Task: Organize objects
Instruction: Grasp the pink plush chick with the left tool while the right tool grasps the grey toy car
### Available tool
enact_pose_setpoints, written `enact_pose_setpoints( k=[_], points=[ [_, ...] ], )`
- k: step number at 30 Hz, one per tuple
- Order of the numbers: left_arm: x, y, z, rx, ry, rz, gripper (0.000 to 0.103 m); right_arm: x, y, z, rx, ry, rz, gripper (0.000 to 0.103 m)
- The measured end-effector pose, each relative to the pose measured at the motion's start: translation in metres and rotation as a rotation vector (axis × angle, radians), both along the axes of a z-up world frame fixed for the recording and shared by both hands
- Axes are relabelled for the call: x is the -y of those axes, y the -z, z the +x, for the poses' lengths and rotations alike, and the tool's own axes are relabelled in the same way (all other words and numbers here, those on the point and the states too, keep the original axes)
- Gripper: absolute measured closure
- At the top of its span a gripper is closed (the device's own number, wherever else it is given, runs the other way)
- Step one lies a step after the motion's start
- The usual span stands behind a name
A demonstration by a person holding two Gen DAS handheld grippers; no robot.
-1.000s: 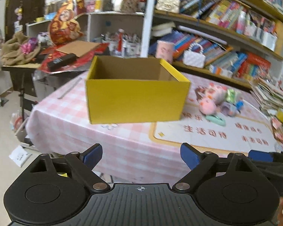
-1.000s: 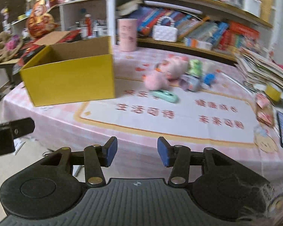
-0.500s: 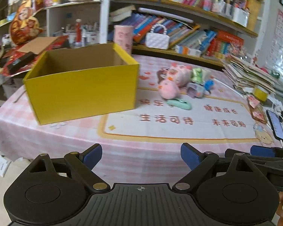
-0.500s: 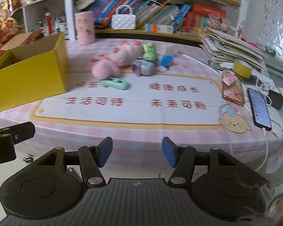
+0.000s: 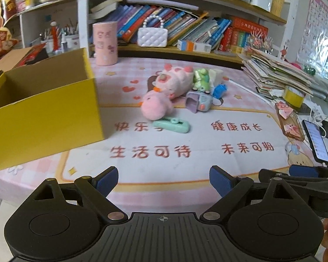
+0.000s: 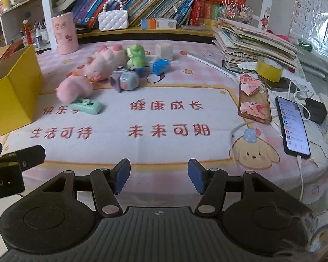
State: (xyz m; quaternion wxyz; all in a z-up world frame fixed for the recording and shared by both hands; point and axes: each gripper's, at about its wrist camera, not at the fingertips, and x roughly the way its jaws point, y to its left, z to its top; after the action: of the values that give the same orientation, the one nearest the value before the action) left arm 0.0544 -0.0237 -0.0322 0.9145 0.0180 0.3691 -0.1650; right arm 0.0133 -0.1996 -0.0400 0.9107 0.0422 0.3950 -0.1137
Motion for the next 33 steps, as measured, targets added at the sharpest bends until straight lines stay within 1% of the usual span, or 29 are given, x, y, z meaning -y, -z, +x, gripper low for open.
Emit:
enact_pose_setpoints(
  k=[12, 20, 21, 25, 30, 32, 33],
  points=[
    [0.038, 0.003, 0.033, -0.017, -0.070, 0.031, 0.011, 0.042, 0.008, 0.045, -0.017, -0.079, 0.032, 0.046],
    [0.052, -0.002, 0.055, 0.009, -0.123, 0.050, 0.014, 0.055, 0.010, 0.071, 0.006, -0.169, 0.055, 0.047],
    [0.053, -0.003, 0.059, 0.018, -0.126, 0.052, 0.016, 0.056, 0.010, 0.074, 0.012, -0.180, 0.060, 0.047],
    [0.060, -0.005, 0.082, 0.052, -0.162, 0.073, 0.020, 0.060, 0.013, 0.093, 0.032, -0.224, 0.081, 0.047],
    [0.065, 0.002, 0.119, 0.048, -0.216, 0.092, 0.022, 0.062, 0.020, 0.118, 0.034, -0.272, 0.093, 0.046],
    [0.068, 0.006, 0.133, 0.049, -0.223, 0.102, 0.022, 0.062, 0.023, 0.129, 0.036, -0.289, 0.091, 0.045],
    [0.070, 0.007, 0.139, 0.047, -0.225, 0.111, 0.022, 0.062, 0.024, 0.134, 0.039, -0.297, 0.090, 0.043]
  ],
)
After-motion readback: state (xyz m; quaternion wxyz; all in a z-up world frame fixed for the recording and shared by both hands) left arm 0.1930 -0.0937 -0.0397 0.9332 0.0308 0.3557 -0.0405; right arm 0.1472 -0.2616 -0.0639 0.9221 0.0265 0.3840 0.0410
